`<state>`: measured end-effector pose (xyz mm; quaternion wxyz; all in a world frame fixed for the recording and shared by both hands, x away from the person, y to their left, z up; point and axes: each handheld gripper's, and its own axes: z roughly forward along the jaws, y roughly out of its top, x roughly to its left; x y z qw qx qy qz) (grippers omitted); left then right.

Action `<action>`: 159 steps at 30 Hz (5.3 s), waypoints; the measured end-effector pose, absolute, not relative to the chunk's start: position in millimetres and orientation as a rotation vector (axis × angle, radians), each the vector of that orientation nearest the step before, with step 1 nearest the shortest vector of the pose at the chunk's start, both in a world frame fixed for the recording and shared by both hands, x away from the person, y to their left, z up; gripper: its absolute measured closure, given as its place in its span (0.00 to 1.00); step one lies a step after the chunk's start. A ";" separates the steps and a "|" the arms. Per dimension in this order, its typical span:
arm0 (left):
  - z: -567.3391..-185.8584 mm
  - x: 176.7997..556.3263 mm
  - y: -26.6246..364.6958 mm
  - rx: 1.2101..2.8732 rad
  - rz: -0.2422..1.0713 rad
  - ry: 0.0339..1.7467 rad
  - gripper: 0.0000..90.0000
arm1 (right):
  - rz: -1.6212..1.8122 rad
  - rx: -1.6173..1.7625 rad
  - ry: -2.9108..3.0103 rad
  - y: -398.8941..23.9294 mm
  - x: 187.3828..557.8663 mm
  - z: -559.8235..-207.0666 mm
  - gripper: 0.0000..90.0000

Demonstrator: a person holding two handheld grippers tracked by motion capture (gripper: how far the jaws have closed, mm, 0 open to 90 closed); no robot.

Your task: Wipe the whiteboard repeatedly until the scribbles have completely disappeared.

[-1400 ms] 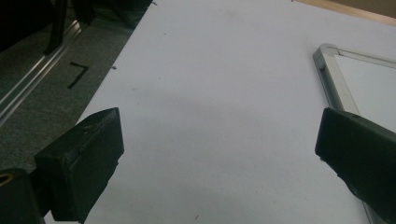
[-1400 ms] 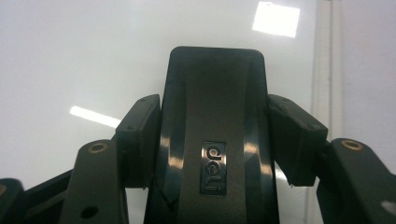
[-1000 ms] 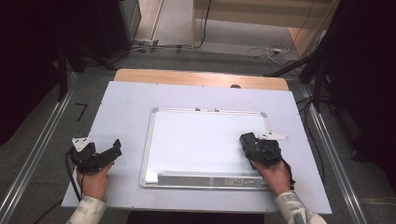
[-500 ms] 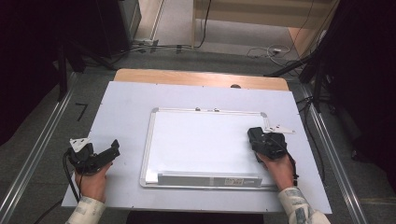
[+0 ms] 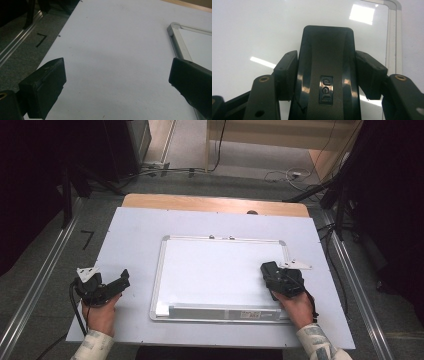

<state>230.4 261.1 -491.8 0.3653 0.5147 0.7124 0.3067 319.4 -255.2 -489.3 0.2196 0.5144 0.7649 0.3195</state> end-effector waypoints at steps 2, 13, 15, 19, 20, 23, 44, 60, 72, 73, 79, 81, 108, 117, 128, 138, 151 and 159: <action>-491.8 229.9 262.0 1.323 0.788 1.836 0.01 | 0.885 1.411 2.128 -255.2 315.3 -489.2 0.42; -492.4 231.0 260.9 1.325 0.781 1.834 0.01 | 0.893 1.398 2.134 -251.9 312.7 -490.0 0.42; -491.9 230.5 260.8 1.323 0.784 1.832 0.01 | 0.893 1.405 2.125 -248.9 319.5 -490.1 0.42; -492.1 229.2 262.4 1.320 0.784 1.836 0.01 | 0.902 1.420 2.110 -245.1 334.0 -490.1 0.42; -492.3 229.0 263.2 1.321 0.782 1.838 0.01 | 0.903 1.422 2.110 -245.2 336.2 -490.0 0.42; -492.3 228.5 264.4 1.314 0.782 1.841 0.01 | 0.905 1.415 2.117 -245.7 337.0 -489.9 0.42; -491.9 231.7 261.5 1.325 0.773 1.835 0.01 | 0.869 1.508 2.028 -268.1 337.9 -489.5 0.42; -492.1 231.6 261.6 1.324 0.772 1.837 0.01 | 0.852 1.432 2.053 -252.9 341.1 -489.6 0.42; -492.5 231.0 262.7 1.311 0.775 1.841 0.01 | 0.854 1.454 2.043 -256.7 341.3 -489.4 0.42; -492.5 231.2 262.9 1.311 0.775 1.843 0.01 | 0.862 1.444 2.056 -255.4 338.1 -489.6 0.42; -491.7 230.2 261.7 1.316 0.775 1.838 0.01 | 0.870 1.434 2.078 -258.2 330.1 -489.6 0.42; -491.8 229.5 262.4 1.318 0.772 1.838 0.01 | 0.865 1.483 2.037 -264.2 336.9 -489.4 0.42; -493.7 230.5 265.4 1.301 0.768 1.857 0.01 | 0.857 1.539 1.980 -247.0 387.0 -488.7 0.42; -492.6 229.3 265.6 1.300 0.766 1.850 0.01 | 0.875 1.478 2.047 -236.4 369.1 -489.0 0.42; -491.6 226.9 268.3 1.289 0.755 1.844 0.01 | 0.881 1.443 2.082 -249.9 334.8 -489.5 0.42; -491.8 227.4 267.9 1.290 0.758 1.844 0.01 | 0.867 1.485 2.051 -269.6 325.2 -489.3 0.42; -492.1 229.1 265.5 1.304 0.761 1.844 0.01 | 0.868 1.529 2.003 -272.3 338.3 -489.5 0.42; -492.5 230.0 266.3 1.298 0.758 1.847 0.01 | 0.876 1.530 2.011 -272.4 337.0 -488.6 0.42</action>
